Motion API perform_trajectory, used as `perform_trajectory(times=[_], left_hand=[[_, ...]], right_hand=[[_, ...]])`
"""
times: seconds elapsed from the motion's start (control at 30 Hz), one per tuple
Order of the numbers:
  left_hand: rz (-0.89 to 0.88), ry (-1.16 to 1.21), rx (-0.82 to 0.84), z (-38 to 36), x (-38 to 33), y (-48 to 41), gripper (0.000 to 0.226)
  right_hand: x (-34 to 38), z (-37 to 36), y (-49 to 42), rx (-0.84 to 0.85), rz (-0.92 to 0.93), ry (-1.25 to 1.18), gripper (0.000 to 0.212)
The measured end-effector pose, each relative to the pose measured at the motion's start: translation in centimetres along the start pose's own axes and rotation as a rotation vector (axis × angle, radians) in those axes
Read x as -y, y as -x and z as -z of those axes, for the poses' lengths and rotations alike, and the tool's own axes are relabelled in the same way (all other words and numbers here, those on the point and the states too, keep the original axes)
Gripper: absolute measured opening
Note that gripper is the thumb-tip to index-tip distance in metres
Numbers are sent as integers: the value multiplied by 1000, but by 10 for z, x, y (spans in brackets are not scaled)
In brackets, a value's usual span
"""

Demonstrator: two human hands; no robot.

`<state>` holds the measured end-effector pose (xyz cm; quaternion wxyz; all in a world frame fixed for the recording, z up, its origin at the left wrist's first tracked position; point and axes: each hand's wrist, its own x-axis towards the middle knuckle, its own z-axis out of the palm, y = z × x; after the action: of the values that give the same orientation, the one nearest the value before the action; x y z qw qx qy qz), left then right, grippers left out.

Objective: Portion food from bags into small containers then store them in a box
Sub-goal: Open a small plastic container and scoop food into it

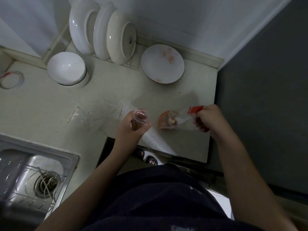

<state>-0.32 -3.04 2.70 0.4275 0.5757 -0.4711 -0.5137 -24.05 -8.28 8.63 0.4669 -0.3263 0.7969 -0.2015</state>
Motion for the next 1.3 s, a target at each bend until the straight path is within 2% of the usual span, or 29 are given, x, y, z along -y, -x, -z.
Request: perform_trajectory(times=[0.33,0.47,0.7,0.93,1.07,1.17,1.3], left_hand=[[-45,-52,36,-1,-3,3,25],[-49,-47,43,-2,-6,2,24],[-79,-42,67,-5,-12,-1,26],[-142,-56,75,-12,-23,-2,27],[-183,-72,42,-12,-25,-4,33],[-146,-77,26,-14,-22,-7,38],[-153,-117,-27,-17,-24,-9,33]], right_hand=[[6,17,5,-38,105,-159,13],[11,23,9,-59,133,-308,8],[33,26,31,6,262,-386,13],[48,5,61,117,458,-219,40],[49,-5,66,45,596,-55,22],[48,-11,70,-58,843,122,27],[47,-15,77,-96,1195,351,17]])
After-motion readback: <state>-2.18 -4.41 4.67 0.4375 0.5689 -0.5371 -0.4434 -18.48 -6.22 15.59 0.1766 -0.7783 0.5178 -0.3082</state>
